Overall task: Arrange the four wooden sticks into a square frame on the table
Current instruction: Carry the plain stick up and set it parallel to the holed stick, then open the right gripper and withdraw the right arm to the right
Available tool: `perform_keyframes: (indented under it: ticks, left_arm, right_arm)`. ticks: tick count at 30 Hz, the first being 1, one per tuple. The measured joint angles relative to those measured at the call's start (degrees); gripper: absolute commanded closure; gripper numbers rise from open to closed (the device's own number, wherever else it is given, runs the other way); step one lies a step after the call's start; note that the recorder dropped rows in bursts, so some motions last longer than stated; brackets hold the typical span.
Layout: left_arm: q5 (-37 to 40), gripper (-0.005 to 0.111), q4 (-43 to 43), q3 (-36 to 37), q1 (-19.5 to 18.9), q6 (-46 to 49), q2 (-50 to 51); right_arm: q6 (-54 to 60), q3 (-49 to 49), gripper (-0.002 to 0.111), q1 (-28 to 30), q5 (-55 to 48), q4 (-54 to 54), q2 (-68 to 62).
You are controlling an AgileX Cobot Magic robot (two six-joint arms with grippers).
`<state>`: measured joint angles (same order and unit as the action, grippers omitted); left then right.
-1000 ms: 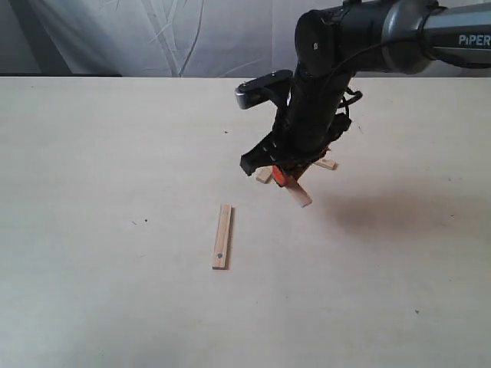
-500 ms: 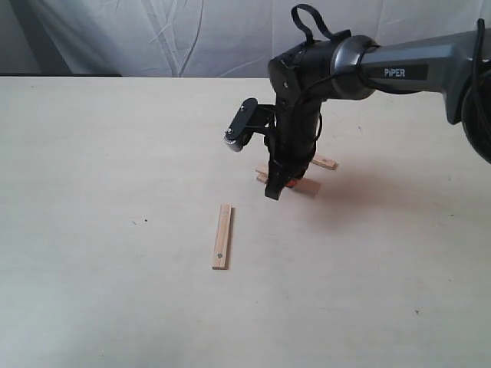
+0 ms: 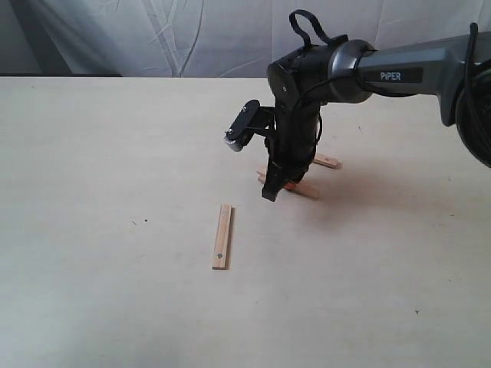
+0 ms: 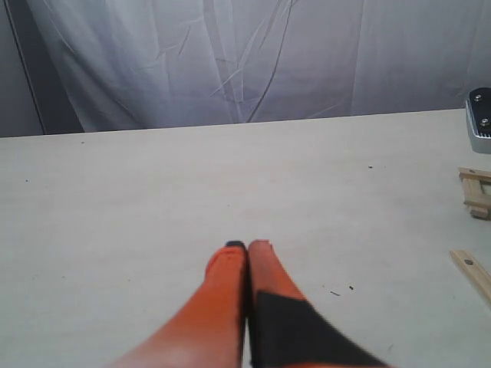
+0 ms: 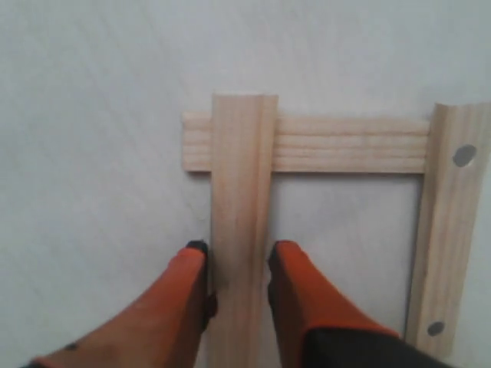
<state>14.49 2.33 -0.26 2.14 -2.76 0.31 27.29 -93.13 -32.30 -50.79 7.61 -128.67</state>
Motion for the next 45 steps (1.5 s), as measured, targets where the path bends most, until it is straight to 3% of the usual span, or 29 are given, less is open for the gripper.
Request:
perform_keyframes:
  ticks: [6, 10, 16, 23, 27, 45]
  left_arm:
    - [0.0, 0.107, 0.0, 0.0, 0.0, 0.0, 0.0]
    - [0.0, 0.107, 0.0, 0.0, 0.0, 0.0, 0.0]
    - [0.0, 0.107, 0.0, 0.0, 0.0, 0.0, 0.0]
    - [0.0, 0.107, 0.0, 0.0, 0.0, 0.0, 0.0]
    - [0.0, 0.107, 0.0, 0.0, 0.0, 0.0, 0.0]
    - [0.0, 0.107, 0.0, 0.0, 0.0, 0.0, 0.0]
  right_arm:
    - [-4.5, 0.0, 0.071, 0.0, -0.2, -0.1, 1.5]
    - [-14.6, 0.0, 0.108, 0.0, -3.4, -1.0, 8.6]
    - [-24.5, 10.0, 0.109, 1.3, -3.7, -5.4, 17.8]
    - [-25.7, 29.4, 0.109, 21.1, -0.6, -11.8, 36.4]
    - [-25.8, 36.5, 0.109, 26.2, 2.9, -12.0, 45.5]
    - [-25.8, 61.8, 0.109, 27.1, 25.6, -15.2, 77.4]
